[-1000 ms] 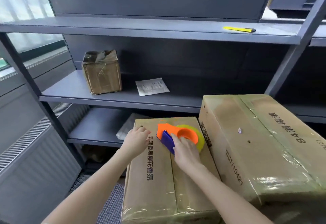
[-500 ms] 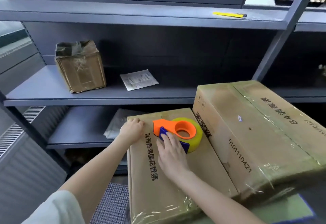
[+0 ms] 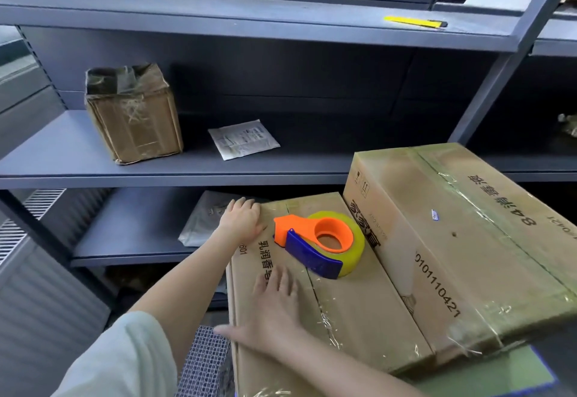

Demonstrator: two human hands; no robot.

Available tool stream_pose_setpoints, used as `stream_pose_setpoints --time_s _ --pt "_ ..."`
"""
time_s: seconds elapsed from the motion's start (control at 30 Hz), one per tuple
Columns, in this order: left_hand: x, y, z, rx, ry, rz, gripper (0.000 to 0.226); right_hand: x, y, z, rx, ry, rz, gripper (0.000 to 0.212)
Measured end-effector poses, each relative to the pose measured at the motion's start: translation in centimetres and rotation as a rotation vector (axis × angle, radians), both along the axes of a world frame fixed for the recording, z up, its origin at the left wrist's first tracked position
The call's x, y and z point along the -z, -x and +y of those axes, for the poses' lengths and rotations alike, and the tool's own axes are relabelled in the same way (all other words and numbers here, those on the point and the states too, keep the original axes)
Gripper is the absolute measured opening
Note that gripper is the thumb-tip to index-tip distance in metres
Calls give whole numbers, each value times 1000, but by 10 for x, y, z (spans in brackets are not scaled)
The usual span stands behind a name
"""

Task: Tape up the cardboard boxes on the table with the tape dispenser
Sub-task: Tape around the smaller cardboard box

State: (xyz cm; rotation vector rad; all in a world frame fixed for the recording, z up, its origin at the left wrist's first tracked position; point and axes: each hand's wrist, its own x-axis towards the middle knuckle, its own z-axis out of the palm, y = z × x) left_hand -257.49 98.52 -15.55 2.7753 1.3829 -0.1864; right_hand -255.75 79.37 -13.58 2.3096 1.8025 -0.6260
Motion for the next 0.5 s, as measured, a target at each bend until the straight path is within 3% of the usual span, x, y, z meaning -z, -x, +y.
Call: stream_pose_setpoints --time_s 0.13,0.5 --pt "2 -2 5 -33 72 -58 61 3 8 -2 -18 -15 -35 119" --pt "7 25 -20 -156 0 -79 60 10 4 -22 -198 6 -70 116"
